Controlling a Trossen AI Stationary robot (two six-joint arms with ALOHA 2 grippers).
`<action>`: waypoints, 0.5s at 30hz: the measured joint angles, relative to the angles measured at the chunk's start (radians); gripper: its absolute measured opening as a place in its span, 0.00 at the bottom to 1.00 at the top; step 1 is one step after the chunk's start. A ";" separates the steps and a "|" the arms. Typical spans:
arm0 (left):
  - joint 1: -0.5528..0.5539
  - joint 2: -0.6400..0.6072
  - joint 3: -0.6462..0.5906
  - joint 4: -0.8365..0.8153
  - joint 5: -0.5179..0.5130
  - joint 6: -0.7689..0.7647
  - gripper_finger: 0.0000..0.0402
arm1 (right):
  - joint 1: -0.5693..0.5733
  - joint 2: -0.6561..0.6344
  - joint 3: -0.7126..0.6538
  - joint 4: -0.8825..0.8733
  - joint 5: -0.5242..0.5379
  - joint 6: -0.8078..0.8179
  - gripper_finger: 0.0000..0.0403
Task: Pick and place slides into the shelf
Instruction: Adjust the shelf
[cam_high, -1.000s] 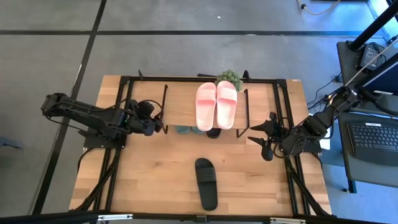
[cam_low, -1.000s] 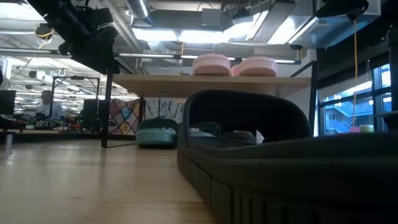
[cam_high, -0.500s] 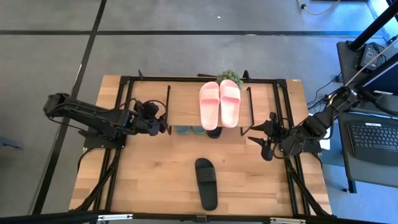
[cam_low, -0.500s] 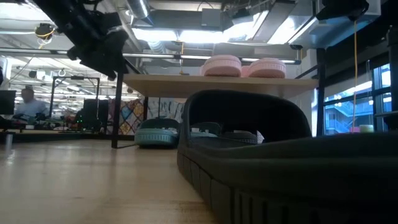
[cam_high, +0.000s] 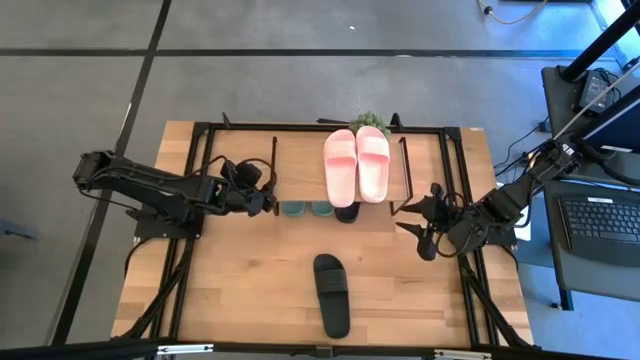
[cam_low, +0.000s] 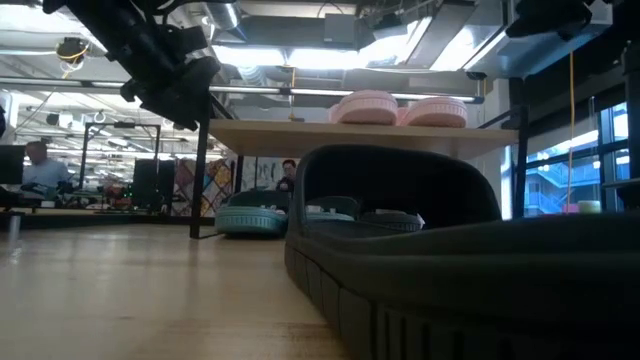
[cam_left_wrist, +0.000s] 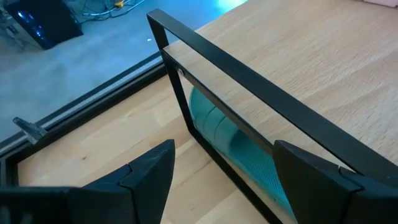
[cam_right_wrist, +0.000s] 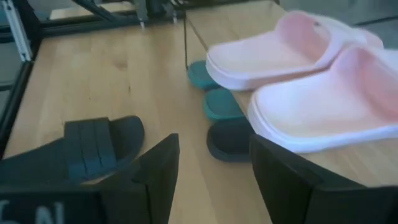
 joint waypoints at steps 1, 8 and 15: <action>0.000 0.000 0.000 0.003 0.000 0.003 0.66 | 0.000 0.000 0.000 0.012 0.000 -0.009 0.49; 0.000 0.000 0.000 0.013 0.000 0.007 0.66 | 0.000 0.000 0.000 0.032 0.000 -0.030 0.49; 0.000 0.000 0.000 0.054 0.002 0.034 0.66 | 0.000 0.000 0.000 0.063 0.000 -0.030 0.49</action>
